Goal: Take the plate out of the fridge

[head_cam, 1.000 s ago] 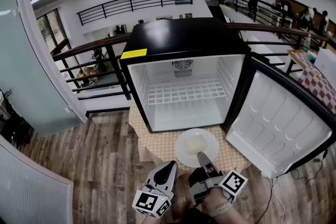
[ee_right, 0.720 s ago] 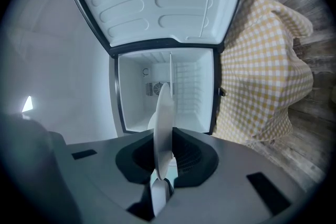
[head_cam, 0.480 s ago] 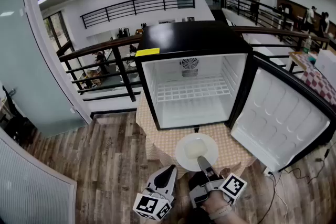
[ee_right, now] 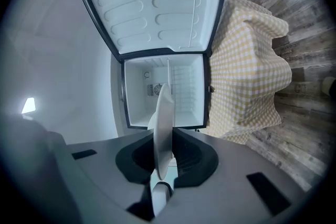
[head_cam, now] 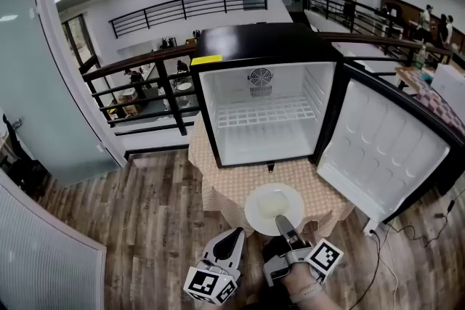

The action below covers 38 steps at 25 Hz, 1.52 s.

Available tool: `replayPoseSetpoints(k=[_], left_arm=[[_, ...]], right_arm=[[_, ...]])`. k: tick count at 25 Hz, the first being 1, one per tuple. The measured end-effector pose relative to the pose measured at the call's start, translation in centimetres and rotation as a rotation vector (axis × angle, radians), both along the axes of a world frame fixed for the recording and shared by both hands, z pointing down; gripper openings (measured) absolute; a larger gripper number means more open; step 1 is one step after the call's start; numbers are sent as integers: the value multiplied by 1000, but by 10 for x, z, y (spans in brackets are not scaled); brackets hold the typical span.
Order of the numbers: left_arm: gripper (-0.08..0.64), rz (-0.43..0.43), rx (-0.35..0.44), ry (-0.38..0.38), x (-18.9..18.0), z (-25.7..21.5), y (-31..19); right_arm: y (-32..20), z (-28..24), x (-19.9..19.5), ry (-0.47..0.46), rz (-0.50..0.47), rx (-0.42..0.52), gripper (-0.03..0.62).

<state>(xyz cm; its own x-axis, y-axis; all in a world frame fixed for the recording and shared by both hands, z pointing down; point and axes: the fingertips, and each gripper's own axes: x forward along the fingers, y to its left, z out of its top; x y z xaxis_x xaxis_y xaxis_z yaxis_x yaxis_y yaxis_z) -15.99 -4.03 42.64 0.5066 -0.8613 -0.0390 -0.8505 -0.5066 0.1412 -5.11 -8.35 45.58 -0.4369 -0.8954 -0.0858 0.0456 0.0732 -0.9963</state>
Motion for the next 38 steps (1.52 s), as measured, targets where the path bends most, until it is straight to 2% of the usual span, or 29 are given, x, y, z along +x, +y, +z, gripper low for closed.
replayPoseSetpoints(k=[14, 21, 29, 38], left_arm=[[11, -15, -13, 4, 5, 7, 25], [11, -55, -13, 2, 3, 4, 39], [11, -93, -20, 6, 18, 6, 63], [11, -108, -24, 14, 35, 6, 86]], right_arm=[[23, 10, 8, -9, -2, -7, 55], [32, 3, 5, -20, -35, 9, 55], [55, 3, 16, -8, -88, -3, 55], [76, 3, 31, -6, -106, -11, 55]])
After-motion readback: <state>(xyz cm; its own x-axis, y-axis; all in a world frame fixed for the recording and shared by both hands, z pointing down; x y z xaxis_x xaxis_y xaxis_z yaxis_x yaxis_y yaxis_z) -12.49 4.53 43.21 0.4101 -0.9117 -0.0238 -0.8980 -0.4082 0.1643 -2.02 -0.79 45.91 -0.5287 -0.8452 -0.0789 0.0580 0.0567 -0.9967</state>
